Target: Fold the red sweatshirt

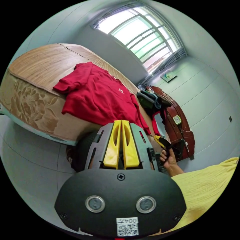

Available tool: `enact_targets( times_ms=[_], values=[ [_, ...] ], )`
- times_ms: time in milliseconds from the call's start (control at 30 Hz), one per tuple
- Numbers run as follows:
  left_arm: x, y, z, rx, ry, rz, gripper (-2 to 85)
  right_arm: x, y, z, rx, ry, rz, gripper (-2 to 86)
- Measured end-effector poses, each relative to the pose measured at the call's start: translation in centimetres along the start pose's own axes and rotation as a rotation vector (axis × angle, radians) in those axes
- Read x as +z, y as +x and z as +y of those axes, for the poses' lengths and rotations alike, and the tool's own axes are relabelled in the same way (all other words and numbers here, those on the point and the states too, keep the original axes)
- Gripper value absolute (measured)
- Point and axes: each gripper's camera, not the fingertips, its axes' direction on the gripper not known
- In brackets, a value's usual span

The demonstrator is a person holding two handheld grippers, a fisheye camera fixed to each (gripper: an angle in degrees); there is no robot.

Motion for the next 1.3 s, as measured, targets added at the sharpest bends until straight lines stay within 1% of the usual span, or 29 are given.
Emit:
enact_targets(
  times_ms=[133,267,433,533,667,733,867,967,1067,1300],
  values=[
    [-0.2,2.0,0.5,0.026,0.01,-0.091,0.4,-0.3,-0.3,1.9,-0.039,0.035,-0.035,7.2],
    [-0.3,3.7,0.6,0.027,0.023,-0.144,0.3,-1.2,0.3,3.8,-0.039,0.087,-0.101,5.6],
    [0.0,5.9,2.0,0.023,0.031,-0.217,0.2,-2.6,3.0,4.6,0.023,0.119,-0.184,7.1],
    [-0.4,6.5,3.0,0.017,0.044,-0.268,0.2,-3.2,3.5,5.2,0.015,0.146,-0.204,7.7],
    [-2.0,7.1,3.4,0.014,0.086,-0.294,0.2,-3.7,2.9,5.7,-0.018,0.179,-0.188,8.1],
    [-2.6,7.1,3.4,0.038,0.082,-0.328,0.2,-4.4,1.6,6.2,-0.055,0.235,-0.134,8.1],
    [-2.6,5.8,3.4,0.014,0.072,-0.332,0.2,-4.7,-0.9,5.9,-0.153,0.252,-0.011,8.3],
    [-2.5,4.2,3.1,-0.02,0.083,-0.281,0.2,-4.0,-1.8,4.3,-0.192,0.214,0.059,8.7],
    [-2.8,3.2,2.8,-0.014,0.088,-0.245,0.2,-2.3,-2.4,1.4,-0.196,0.13,0.107,9.7],
    [-3.2,-1.1,1.4,-0.057,0.086,-0.245,0.5,3.7,-4.3,-8.0,-0.252,-0.129,0.174,11.8]
  ],
)
